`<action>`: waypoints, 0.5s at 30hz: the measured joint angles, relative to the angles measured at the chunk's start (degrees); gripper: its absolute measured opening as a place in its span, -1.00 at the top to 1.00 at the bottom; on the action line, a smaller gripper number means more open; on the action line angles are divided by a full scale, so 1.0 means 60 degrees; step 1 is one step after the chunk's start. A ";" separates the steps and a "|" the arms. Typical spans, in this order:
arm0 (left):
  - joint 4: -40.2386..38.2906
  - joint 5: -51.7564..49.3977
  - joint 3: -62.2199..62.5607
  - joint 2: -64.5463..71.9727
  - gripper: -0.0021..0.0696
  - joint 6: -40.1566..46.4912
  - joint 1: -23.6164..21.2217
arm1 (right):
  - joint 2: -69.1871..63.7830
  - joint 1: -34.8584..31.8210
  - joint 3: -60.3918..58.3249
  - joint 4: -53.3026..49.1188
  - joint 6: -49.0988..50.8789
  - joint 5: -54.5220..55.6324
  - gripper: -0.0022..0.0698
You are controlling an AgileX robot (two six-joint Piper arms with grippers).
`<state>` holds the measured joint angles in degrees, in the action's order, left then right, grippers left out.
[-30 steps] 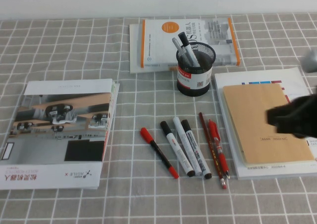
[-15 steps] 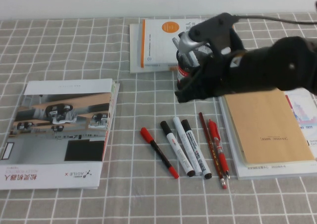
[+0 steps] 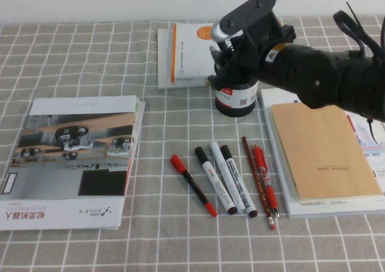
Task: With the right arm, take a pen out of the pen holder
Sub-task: 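Take a marker out of the pen holder and lay it on the table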
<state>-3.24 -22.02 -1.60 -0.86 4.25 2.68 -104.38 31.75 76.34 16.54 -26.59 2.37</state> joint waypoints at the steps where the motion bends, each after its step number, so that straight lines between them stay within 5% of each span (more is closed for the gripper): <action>1: 0.0000 0.0000 0.0000 0.0000 0.96 0.0000 0.0000 | -0.0122 -0.0062 0.0117 0.0042 -0.0016 0.0067 0.11; 15: 0.0000 0.0000 0.0000 0.0000 0.96 0.0000 0.0000 | -0.2043 -0.0682 0.2363 0.0446 -0.0707 0.0026 0.10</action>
<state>-3.24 -22.02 -1.60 -0.86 4.25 2.68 -116.64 27.66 90.52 19.21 -30.83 2.53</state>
